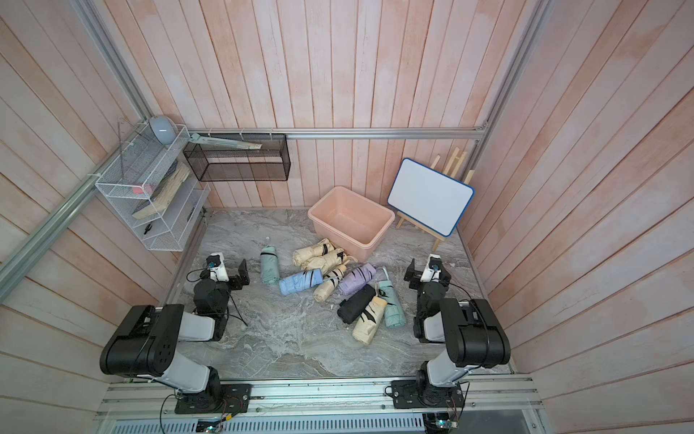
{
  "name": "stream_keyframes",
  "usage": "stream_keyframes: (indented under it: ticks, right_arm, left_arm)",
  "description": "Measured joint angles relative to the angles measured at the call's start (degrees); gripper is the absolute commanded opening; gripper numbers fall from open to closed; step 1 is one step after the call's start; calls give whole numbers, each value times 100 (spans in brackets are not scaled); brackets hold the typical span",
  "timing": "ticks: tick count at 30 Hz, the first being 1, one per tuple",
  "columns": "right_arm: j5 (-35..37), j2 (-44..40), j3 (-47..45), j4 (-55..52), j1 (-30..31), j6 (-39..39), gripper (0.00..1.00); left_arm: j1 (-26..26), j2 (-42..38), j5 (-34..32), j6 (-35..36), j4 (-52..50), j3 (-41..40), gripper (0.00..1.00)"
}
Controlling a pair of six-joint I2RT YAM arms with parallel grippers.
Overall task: Put the umbrella into the storage box
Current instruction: Pick up the storage box at the center of the board.
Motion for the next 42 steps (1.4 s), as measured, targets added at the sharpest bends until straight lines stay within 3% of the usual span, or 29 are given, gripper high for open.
stream_keyframes:
  ticks: [17,21,29,32,36,42]
  right_arm:
    - [22,0,-4,7,0,0,98]
    - [234,-55,-356,435,57,-4,98]
    - [695,-1679,-898,433,431,-138,98]
    - [756,-2542,-737,-201,446,33,98]
    - [837,-3517,92,-2374,374,927,98]
    - [634,-3663,1429,-5171,282,2107,95]
  left_arm:
    - [0,0,0,0,0,0,100]
    - [0,-26,0,-2,11,-11,100]
    - [-2,-1213,4,-2,-518,-109,99]
    - [-2,-1687,33,-94,-1008,11,100]
    - [-2,-2083,63,-597,-1838,352,100]
    - [0,-2098,533,-1226,-3259,1104,100]
